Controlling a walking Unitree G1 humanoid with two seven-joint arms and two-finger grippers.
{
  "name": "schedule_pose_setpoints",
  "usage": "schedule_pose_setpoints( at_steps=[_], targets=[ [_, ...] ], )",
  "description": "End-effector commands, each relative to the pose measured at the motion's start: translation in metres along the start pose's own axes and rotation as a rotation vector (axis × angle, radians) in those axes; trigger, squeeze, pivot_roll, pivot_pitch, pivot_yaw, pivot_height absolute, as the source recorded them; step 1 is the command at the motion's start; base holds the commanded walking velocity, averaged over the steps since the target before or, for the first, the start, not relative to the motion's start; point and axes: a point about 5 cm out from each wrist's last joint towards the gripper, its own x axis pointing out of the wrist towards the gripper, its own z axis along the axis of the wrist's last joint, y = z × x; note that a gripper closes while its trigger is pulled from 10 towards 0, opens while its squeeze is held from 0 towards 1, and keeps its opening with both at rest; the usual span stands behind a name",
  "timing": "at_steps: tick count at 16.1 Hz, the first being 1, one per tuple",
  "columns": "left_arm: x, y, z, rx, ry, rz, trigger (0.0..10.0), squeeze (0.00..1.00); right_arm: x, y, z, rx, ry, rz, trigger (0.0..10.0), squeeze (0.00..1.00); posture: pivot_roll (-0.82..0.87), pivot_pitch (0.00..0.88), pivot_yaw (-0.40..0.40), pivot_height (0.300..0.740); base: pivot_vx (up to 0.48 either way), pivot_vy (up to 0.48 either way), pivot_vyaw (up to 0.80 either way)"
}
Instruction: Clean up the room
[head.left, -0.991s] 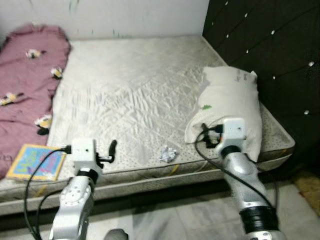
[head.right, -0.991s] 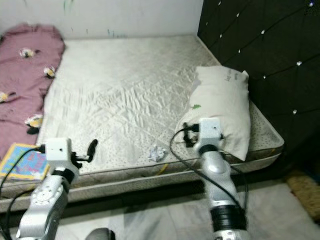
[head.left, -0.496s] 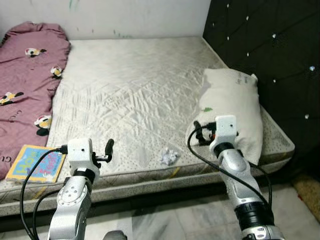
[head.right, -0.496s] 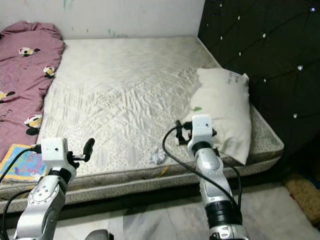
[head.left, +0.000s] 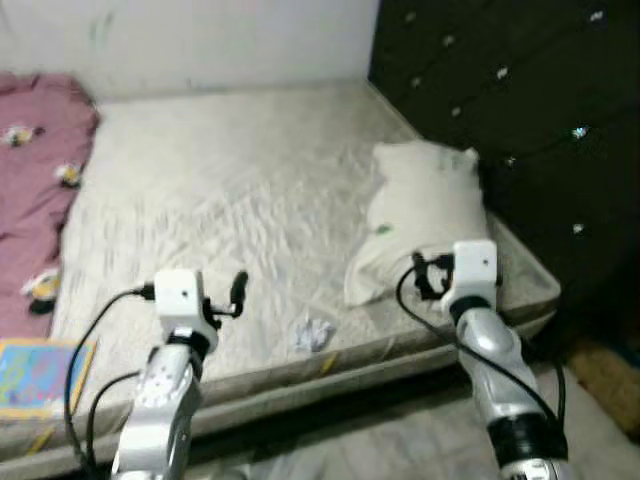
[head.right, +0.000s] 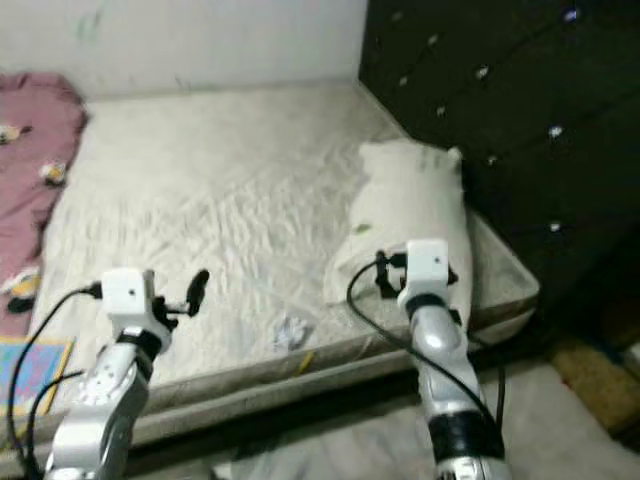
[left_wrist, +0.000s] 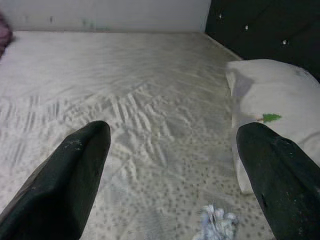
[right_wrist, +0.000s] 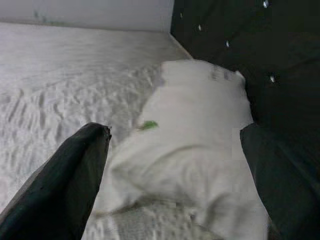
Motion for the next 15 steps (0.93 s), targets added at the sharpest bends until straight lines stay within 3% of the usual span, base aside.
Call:
schedule_pose_setpoints(
  at_steps=[1, 3, 8, 13, 15],
  targets=[
    [-0.0027, 0.0114, -0.0005, 0.013, 0.006, 0.029, 10.0, 0.00, 0.0046, 0.0154, 0.0120, 0.006, -0.045, 0.049, 10.0, 0.00, 0.00, 0.000, -0.059, 0.740, 0.266, 0.000, 0.00],
    [-0.0029, 0.0115, -0.0009, 0.016, 0.007, 0.033, 10.0, 0.00, 0.0048, 0.0159, 0.0122, 0.002, -0.046, 0.053, 10.0, 0.00, 0.00, 0.000, -0.059, 0.740, 0.261, 0.000, 0.00],
    [-0.0026, 0.0118, 0.0020, -0.014, -0.016, 0.060, 10.0, 0.00, 0.0047, 0.0167, 0.0107, 0.000, -0.041, 0.054, 10.0, 0.00, 0.01, 0.000, -0.059, 0.740, 0.000, 0.000, 0.77],
    [-0.0021, 0.0126, -0.0016, -0.016, 0.006, 0.090, 10.0, 0.00, 0.0051, 0.0135, 0.0107, 0.002, -0.040, 0.044, 10.0, 0.00, 0.00, 0.000, -0.064, 0.740, 0.000, 0.000, 0.00],
    [-0.0023, 0.0125, -0.0023, -0.021, 0.008, 0.090, 10.0, 0.00, 0.0049, 0.0137, 0.0101, 0.009, -0.039, 0.043, 10.0, 0.00, 0.00, 0.000, -0.066, 0.740, 0.000, 0.480, 0.00]
  ],
)
